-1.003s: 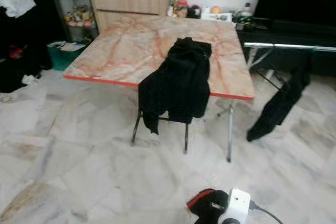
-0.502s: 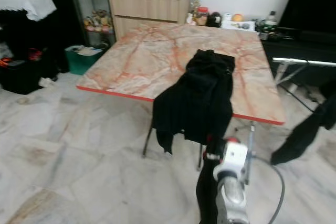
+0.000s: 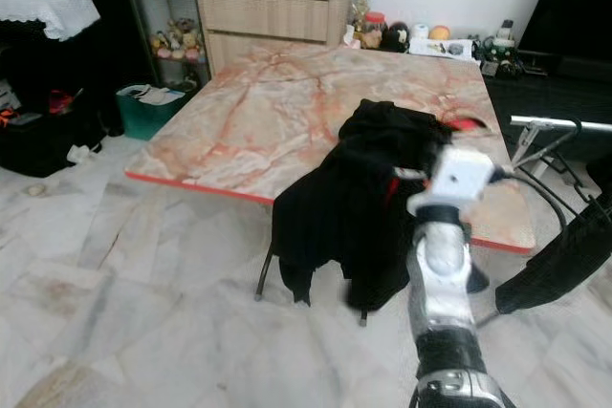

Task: Hang hanger

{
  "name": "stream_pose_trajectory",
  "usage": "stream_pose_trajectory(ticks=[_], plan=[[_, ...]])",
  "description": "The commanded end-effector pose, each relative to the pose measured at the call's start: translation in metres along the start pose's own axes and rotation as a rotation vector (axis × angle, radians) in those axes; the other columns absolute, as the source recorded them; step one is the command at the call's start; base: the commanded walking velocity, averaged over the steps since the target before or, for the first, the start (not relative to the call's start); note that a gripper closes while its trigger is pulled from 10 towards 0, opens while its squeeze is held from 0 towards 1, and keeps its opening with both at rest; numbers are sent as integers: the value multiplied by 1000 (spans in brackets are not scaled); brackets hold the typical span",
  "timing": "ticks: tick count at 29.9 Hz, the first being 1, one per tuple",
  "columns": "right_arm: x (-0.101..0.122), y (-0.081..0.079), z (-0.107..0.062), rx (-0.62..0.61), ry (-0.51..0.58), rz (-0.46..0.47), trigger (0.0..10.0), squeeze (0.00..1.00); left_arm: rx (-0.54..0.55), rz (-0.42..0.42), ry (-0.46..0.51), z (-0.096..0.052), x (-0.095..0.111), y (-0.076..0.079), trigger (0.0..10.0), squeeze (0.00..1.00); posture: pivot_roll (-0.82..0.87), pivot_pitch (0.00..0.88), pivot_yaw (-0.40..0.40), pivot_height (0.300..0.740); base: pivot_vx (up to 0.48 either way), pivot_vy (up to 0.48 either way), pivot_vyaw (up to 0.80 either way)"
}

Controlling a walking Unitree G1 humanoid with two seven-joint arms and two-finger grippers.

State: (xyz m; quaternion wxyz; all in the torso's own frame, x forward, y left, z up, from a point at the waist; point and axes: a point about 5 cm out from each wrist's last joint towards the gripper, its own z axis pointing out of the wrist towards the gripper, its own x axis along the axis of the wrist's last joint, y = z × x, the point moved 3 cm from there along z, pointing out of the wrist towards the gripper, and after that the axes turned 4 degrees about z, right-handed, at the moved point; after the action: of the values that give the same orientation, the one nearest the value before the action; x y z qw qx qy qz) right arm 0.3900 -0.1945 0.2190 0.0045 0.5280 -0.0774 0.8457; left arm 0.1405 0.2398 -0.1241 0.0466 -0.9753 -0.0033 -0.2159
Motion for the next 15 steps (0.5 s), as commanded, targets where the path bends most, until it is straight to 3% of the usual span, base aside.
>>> stream_pose_trajectory(ticks=[1, 3, 8, 15], plan=[[11, 10, 8, -39, 27, 14, 10000, 0, -18, 11, -16, 1, -4, 7, 10000, 0, 122, 0, 7, 740, 300, 0, 0], [21, 4, 20, -24, 47, 11, 10000, 0, -19, 11, -15, 1, -3, 7, 10000, 0, 121, 0, 10, 740, 302, 0, 0], [28, -3, 30, -6, 50, 12, 10000, 0, -20, 13, -15, 1, -3, 7, 10000, 0, 121, 0, 11, 740, 299, 0, 0], [44, -28, 47, 93, 86, -3, 10000, 0, -23, 16, -13, 1, -2, 7, 10000, 0, 119, 0, 12, 740, 296, 0, 0]])
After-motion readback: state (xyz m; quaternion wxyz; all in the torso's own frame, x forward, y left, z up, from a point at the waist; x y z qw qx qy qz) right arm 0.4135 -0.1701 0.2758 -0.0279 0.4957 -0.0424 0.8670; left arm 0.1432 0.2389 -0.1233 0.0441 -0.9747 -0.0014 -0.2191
